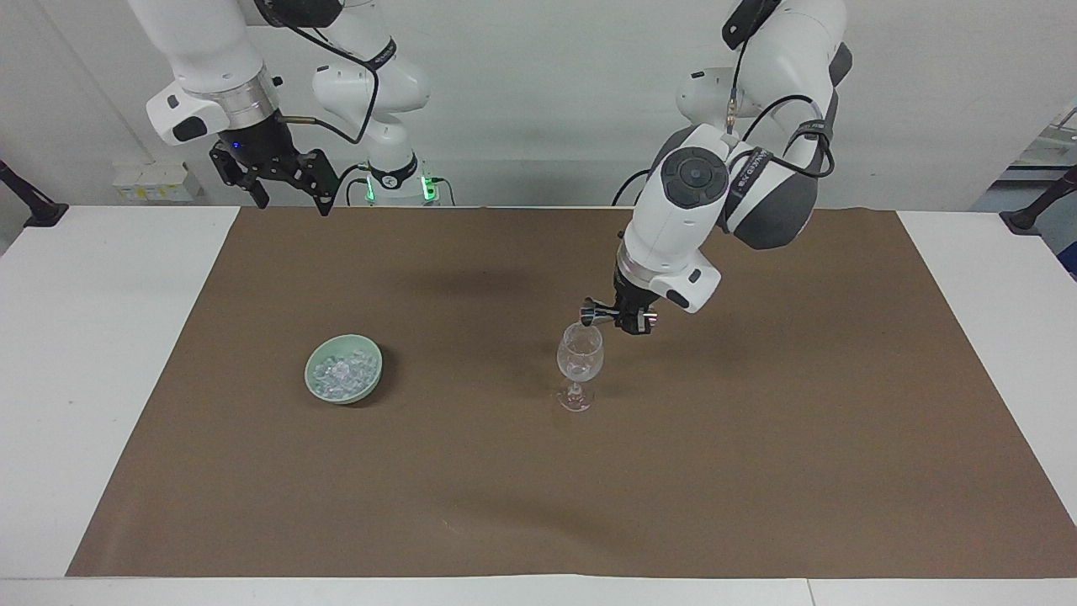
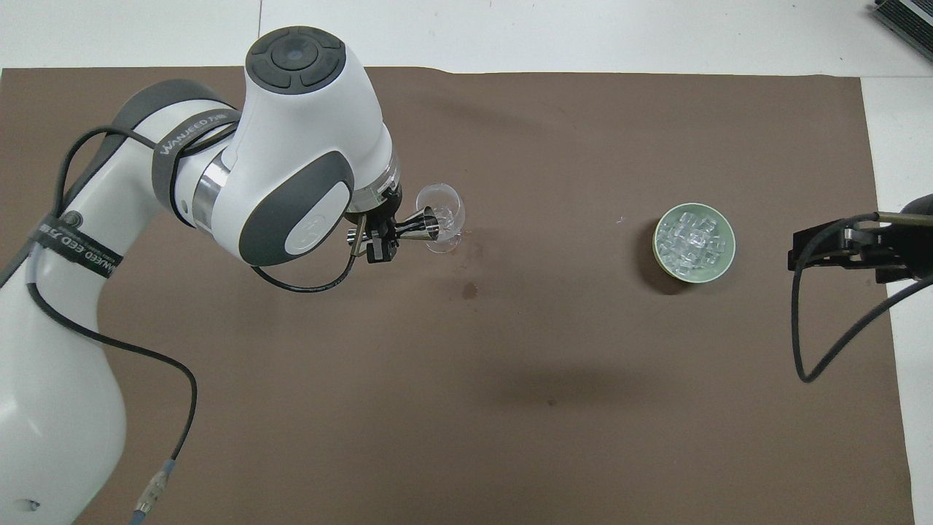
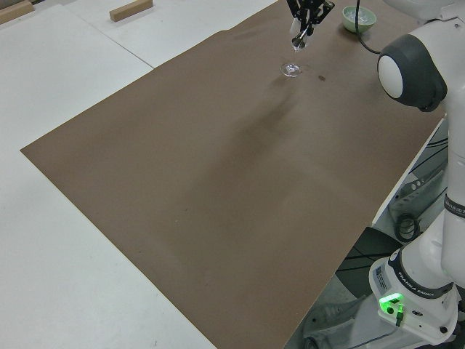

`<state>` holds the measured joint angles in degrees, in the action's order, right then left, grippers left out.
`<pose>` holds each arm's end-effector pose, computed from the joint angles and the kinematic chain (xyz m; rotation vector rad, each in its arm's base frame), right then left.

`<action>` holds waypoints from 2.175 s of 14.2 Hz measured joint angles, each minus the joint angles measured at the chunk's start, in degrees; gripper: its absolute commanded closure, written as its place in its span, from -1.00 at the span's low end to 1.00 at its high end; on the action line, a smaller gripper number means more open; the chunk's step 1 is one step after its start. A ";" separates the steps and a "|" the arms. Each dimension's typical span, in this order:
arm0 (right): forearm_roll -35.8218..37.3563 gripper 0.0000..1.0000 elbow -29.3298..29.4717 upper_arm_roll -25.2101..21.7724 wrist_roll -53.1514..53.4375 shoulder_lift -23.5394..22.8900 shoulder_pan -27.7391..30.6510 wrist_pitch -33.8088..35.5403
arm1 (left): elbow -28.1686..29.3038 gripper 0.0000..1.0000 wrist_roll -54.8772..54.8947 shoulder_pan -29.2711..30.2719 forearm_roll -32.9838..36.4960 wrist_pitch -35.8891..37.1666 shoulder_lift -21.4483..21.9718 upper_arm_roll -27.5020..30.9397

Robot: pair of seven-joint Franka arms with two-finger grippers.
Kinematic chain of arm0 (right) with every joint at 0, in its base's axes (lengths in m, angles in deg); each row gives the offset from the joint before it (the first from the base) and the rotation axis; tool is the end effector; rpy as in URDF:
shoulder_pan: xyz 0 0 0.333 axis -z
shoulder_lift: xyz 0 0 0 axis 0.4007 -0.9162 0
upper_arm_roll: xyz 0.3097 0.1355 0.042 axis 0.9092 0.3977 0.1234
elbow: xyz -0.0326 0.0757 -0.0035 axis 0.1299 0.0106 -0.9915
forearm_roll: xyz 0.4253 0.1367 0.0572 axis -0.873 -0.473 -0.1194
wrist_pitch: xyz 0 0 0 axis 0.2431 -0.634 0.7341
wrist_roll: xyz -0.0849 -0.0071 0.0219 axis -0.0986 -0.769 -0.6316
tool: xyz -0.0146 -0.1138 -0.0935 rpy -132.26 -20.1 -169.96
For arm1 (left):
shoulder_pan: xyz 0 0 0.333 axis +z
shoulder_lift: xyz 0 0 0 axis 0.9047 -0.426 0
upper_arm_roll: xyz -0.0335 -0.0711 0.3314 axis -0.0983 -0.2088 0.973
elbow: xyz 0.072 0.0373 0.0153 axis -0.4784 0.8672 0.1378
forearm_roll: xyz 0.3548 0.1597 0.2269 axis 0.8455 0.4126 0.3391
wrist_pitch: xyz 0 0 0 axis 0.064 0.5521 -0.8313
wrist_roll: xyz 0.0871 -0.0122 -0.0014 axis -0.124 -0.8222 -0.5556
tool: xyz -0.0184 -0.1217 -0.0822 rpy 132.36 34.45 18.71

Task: Pour wine and add ice with both arms
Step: 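Hold the tilted bottle over the glass with the left gripper, pouring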

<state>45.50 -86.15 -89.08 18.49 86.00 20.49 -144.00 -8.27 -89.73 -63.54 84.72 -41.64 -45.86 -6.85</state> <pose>0.5855 0.0157 0.6254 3.1250 -0.2549 -0.0589 0.6438 -0.3816 0.4587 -2.1313 -2.2068 0.2130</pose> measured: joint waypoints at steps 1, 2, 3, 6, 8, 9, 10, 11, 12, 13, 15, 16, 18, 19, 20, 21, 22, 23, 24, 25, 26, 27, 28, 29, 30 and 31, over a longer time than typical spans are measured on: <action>0.00 -1.00 0.00 0.00 0.00 0.00 0.00 0.00 | -0.24 1.00 -0.43 -0.23 0.42 0.10 0.00 -0.01; 0.00 -1.00 0.00 0.00 0.00 0.00 0.00 0.00 | -0.44 1.00 -0.78 -0.38 0.69 0.17 0.00 -0.08; 0.00 -1.00 0.00 0.00 0.00 0.00 0.00 0.00 | -0.59 1.00 -0.98 -0.48 0.99 0.22 0.00 -0.10; 0.00 -1.00 0.00 0.00 0.00 0.00 0.00 0.00 | -0.91 1.00 -1.20 -1.13 2.41 0.72 0.00 -0.15; 0.00 -1.00 0.00 0.00 0.00 0.00 0.00 0.00 | -1.11 1.00 -1.78 -1.83 3.53 1.05 0.00 -0.18; 0.00 -1.00 0.00 0.00 0.00 0.00 0.00 0.00 | -1.20 1.00 -1.99 -2.08 3.90 1.14 0.00 -0.19; 0.00 -1.00 0.00 0.00 0.00 0.00 0.00 0.00 | -1.26 1.00 -2.09 -2.27 4.44 1.27 0.00 -0.19; 0.00 -1.00 0.00 0.00 0.00 0.00 0.00 0.00 | -1.30 1.00 -2.16 -2.38 4.82 1.34 0.00 -0.19; 0.00 -1.00 0.00 0.00 0.00 0.00 0.00 0.00 | -1.38 1.00 -2.24 -2.44 5.01 1.37 0.00 -0.19; 0.00 -1.00 0.00 0.00 0.00 0.00 0.00 0.00 | -1.58 1.00 -2.27 -2.44 5.13 1.42 0.00 -0.18; 0.00 -1.00 0.00 0.00 0.00 0.00 0.00 0.00 | -2.05 1.00 -2.29 -2.44 5.31 1.75 -0.01 -0.18; 0.00 -1.00 0.00 0.00 0.00 0.00 0.00 0.00 | -2.22 1.00 -2.29 -2.44 5.46 2.06 -0.01 -0.18; 0.00 -1.00 0.00 0.00 0.00 0.00 0.00 0.00 | -2.35 1.00 -2.34 -2.44 6.10 2.40 -0.01 -0.18; 0.00 -1.00 0.00 0.00 0.00 0.00 0.00 0.00 | -2.35 1.00 -2.40 -2.45 6.22 2.43 -0.01 -0.18; 0.00 -1.00 0.00 0.00 0.00 0.00 0.00 0.00 | -2.35 1.00 -2.48 -2.51 6.25 2.45 -0.01 -0.18; 0.00 -1.00 0.00 0.00 0.00 0.00 0.00 0.00 | -2.35 1.00 -2.69 -2.56 6.28 2.45 -0.02 -0.18; 0.00 -1.00 0.00 0.00 0.00 0.00 0.00 0.00 | -2.35 1.00 -3.09 -2.61 6.33 2.45 -0.05 -0.19; 0.00 -1.00 0.00 0.00 0.00 0.00 0.00 0.00 | -2.35 1.00 -3.41 -2.66 6.45 2.44 -0.17 -0.19; 0.00 -1.00 0.00 0.00 0.00 0.00 0.00 0.00 | -2.36 1.00 -3.67 -2.69 6.68 2.41 -0.35 -0.19; 0.00 -1.00 0.00 0.00 0.00 0.00 0.00 0.00 | -2.40 1.00 -4.08 -2.72 6.95 2.36 -0.54 -0.19; 0.00 -1.00 0.00 0.00 0.00 0.00 0.00 0.00 | -2.55 1.00 -4.66 -2.73 7.12 2.29 -0.73 -0.19; 0.00 -1.00 0.00 0.00 0.00 0.00 0.00 0.00 | -2.80 1.00 -5.00 -2.73 7.24 2.27 -0.83 -0.19; 0.00 -1.00 0.00 0.00 0.00 0.00 0.00 0.00 | -3.01 1.00 -5.65 -2.74 7.57 2.23 -0.89 -0.19; 0.00 -1.00 0.00 0.00 0.00 0.00 0.00 0.00 | -3.18 1.00 -6.50 -2.75 8.25 2.15 -1.00 -0.22; 0.00 -1.00 0.00 0.00 0.00 0.00 0.00 0.00 | -3.26 1.00 -7.11 -2.77 8.91 2.09 -1.12 -0.35; 0.00 -1.00 0.00 0.00 0.00 0.00 0.00 0.00 | -3.28 1.00 -7.49 -2.80 9.16 2.06 -1.19 -0.48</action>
<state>45.50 -86.15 -89.08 18.49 86.00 20.50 -144.00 -11.56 -97.22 -66.34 93.88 -39.58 -47.05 -7.33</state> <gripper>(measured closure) 0.000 0.784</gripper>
